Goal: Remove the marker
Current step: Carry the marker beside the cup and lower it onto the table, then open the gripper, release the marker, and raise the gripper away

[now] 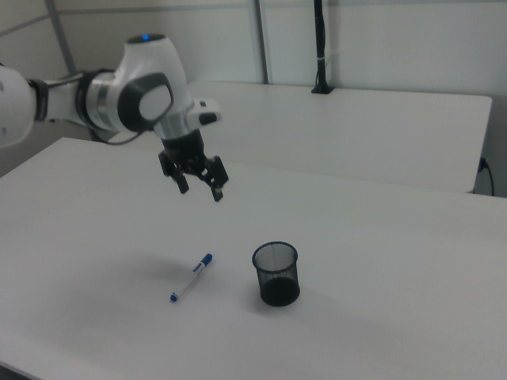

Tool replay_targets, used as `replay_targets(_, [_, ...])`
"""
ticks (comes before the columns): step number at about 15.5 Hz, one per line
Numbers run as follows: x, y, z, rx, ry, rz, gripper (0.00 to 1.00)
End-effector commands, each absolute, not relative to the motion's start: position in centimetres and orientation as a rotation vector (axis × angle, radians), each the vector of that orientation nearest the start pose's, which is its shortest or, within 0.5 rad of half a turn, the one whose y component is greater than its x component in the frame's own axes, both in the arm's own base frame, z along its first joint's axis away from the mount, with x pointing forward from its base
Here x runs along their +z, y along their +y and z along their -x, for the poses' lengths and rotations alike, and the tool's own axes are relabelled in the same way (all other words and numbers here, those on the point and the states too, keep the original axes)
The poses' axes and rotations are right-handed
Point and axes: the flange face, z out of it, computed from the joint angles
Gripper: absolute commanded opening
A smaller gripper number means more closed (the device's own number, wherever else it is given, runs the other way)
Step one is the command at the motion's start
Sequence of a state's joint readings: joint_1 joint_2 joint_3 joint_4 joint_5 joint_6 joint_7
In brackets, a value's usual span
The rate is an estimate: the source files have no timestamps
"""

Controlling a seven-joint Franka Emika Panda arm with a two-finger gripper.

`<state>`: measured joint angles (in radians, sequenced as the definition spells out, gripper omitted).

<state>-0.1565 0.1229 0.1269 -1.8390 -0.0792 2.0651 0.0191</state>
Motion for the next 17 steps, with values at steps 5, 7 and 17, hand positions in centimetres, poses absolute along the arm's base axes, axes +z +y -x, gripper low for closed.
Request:
replay_targets(5, [57.3, -1.7, -55.5, -0.095, 0.297, 3.198, 1.00])
replay_targets(7, [58.4, -1.6, -54.4, -0.037, 0.314, 3.191, 1.00])
replay_targets(17, [59.5, -2.3, -54.2, -0.066, 0.029, 3.191, 1.00])
